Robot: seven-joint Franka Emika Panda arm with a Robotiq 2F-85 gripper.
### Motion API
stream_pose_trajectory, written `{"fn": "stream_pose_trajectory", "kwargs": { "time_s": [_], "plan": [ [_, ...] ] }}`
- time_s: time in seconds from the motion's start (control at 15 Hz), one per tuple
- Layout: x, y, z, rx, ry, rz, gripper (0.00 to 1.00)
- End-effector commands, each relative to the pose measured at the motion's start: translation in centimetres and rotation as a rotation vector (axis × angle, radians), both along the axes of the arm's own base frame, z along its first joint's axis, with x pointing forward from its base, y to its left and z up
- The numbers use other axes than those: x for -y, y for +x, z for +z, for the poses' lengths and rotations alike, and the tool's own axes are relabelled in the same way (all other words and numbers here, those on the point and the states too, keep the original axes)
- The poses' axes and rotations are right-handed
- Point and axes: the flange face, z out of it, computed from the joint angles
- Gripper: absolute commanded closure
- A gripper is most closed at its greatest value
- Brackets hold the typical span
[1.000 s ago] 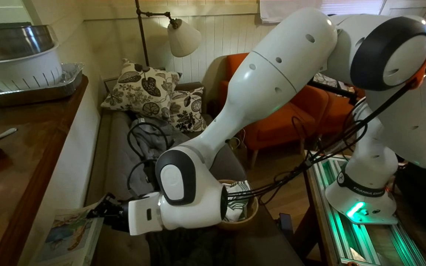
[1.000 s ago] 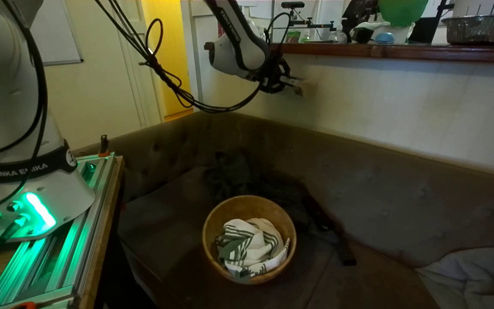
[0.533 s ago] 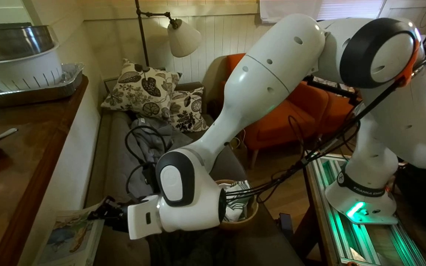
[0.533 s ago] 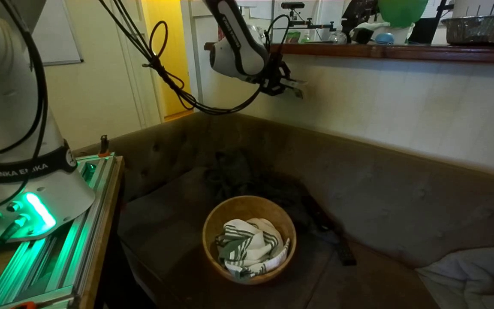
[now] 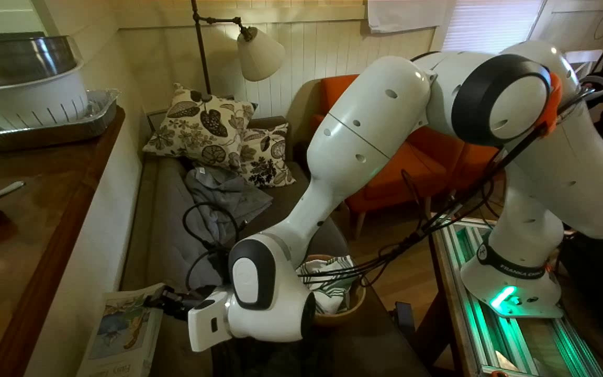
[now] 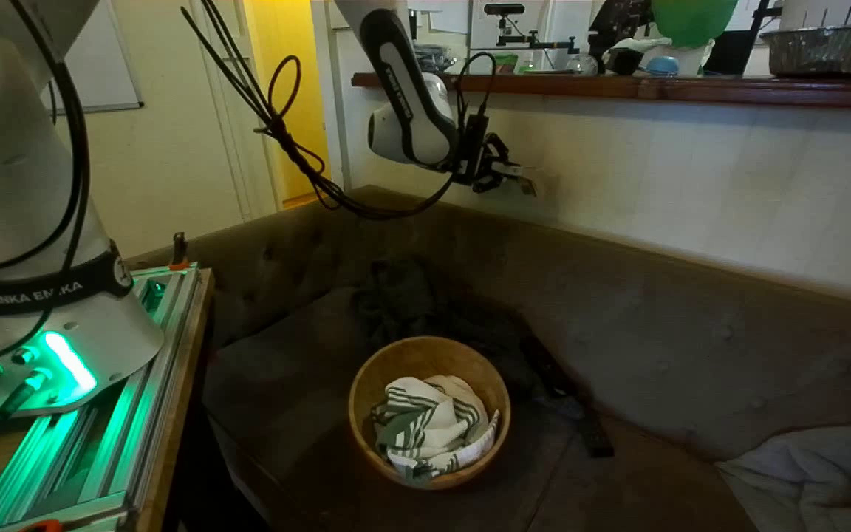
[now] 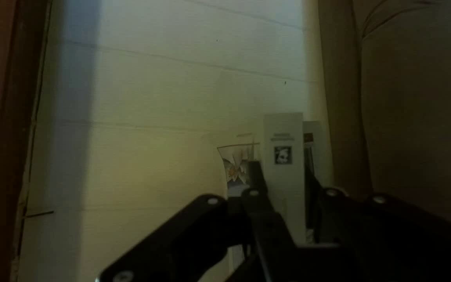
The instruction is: Put the white book on the back of the sofa
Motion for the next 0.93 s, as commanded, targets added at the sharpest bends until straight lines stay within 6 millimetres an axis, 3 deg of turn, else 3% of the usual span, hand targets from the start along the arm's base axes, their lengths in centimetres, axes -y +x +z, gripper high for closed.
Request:
{"fn": "stream_pose_trajectory", "kwargs": {
  "time_s": [0.0,0.2,0.47,0.6,0.87],
  "plan": [
    [-0.2,1.6,-0.7,0.060,-0.010,0.023,0.94],
    [-1.6,2.5,-1.0,0.055,0.012,0.037,0.94],
    [-1.9,4.3,-1.8,0.039,0.084,0.052,0.94],
    [-1.7,5.2,-2.5,0.018,0.124,0.051,0.94],
    [0.7,5.8,-4.9,-0.115,0.162,0.022,0.94]
  ]
}}
